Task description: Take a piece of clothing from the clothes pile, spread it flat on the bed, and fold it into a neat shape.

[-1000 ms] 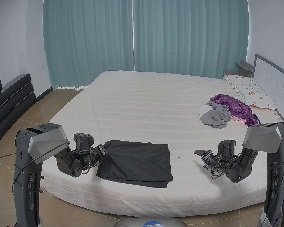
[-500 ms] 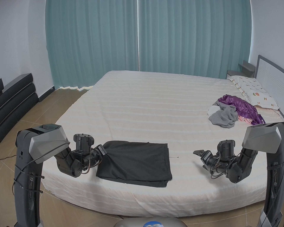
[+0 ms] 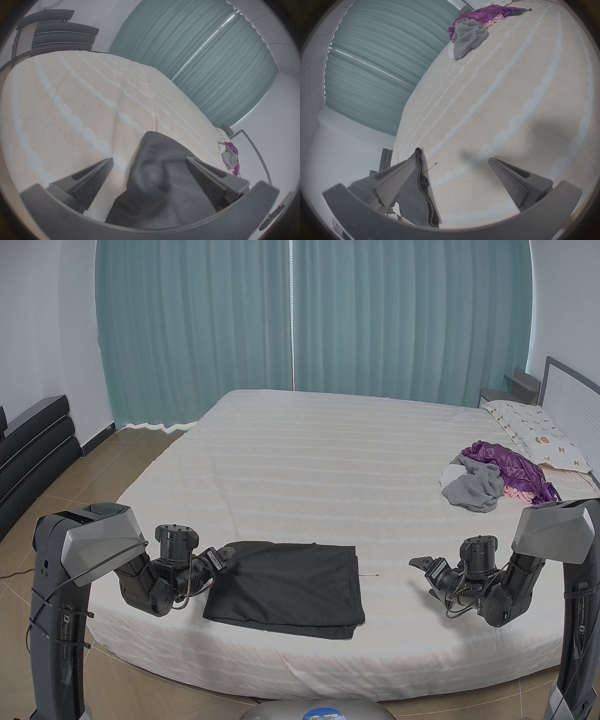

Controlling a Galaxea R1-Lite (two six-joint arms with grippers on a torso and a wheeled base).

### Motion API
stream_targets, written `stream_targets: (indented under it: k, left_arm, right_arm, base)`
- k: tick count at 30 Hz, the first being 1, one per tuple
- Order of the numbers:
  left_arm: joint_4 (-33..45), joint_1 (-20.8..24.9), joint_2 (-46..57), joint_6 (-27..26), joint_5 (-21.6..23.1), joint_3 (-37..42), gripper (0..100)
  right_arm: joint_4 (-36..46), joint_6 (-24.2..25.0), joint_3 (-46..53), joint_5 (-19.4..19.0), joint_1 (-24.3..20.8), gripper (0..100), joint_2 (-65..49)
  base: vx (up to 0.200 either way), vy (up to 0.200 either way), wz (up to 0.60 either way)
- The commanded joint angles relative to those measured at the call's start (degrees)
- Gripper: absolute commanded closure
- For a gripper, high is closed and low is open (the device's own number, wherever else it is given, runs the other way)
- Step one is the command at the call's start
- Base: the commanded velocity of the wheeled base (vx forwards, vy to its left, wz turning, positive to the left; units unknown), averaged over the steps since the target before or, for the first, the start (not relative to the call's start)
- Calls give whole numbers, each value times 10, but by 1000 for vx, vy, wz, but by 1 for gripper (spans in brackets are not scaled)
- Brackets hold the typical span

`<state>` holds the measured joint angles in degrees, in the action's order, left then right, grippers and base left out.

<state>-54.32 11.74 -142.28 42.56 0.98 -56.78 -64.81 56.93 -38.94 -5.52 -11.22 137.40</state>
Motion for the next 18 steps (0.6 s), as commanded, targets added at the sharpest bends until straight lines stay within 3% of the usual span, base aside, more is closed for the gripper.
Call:
stream_targets:
  k: [1, 9, 18]
  left_arm:
    - [0, -1, 2, 9, 0, 3, 0]
    - [2, -12, 23, 67, 0, 6, 0]
    - [-6, -19, 89, 65, -1, 59, 0]
  right_arm:
    - [0, 0, 0, 0, 0, 0, 1]
    - [-3, 7, -2, -3, 1, 0, -3]
    - [-17, 22, 3, 5, 8, 0, -10]
  base:
    - [0, 0, 0]
    - [0, 0, 0]
    - [0, 0, 0]
